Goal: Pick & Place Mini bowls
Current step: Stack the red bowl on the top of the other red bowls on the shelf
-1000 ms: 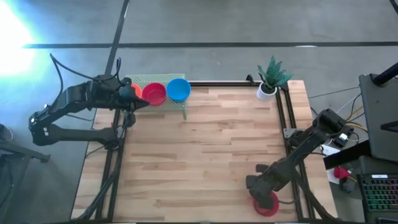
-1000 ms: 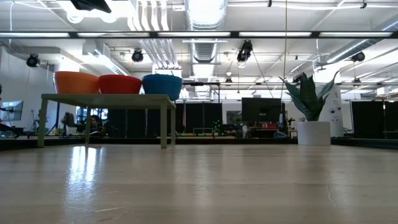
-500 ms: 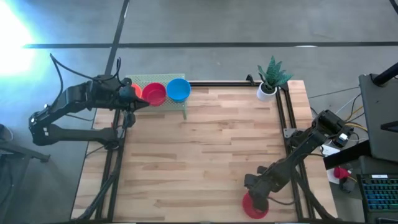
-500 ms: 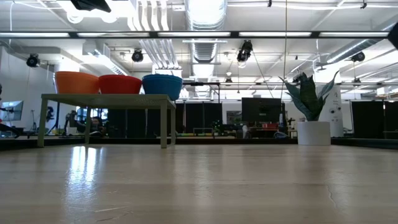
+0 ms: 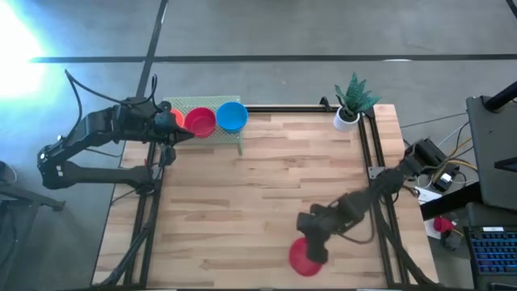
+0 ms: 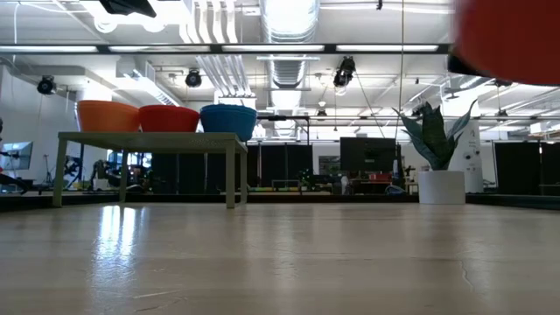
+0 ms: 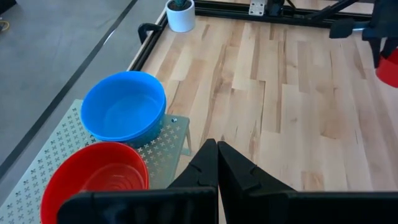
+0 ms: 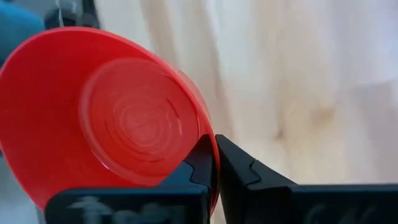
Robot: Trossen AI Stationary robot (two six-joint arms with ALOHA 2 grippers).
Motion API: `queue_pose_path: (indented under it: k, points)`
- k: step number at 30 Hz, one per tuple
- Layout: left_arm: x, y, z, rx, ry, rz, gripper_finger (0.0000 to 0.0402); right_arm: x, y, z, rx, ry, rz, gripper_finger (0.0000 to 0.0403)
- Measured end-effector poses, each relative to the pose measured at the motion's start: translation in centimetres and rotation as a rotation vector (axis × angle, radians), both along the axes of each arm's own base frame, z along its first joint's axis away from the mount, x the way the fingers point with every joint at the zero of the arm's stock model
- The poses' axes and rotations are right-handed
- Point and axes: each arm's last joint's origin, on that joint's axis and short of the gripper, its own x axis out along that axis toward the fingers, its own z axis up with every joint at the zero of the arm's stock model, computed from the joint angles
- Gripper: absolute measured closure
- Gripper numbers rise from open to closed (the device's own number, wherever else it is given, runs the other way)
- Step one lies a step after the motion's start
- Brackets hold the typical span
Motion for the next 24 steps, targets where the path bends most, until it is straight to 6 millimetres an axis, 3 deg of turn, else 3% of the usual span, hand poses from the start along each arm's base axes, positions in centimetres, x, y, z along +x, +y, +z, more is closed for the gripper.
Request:
queue_pose_path:
  k: [13,24]
  points:
    - [0.0,0.0,0.0,0.001,0.000,-0.001,0.0401,4.6,-8.4,2.7,-0.037,-0.075,-0.221,0.0394]
    - [1.2,0.4,-0.4,-0.012,0.038,-0.009,0.0401,7.0,-14.1,4.5,-0.264,-0.195,-0.400,0.0394]
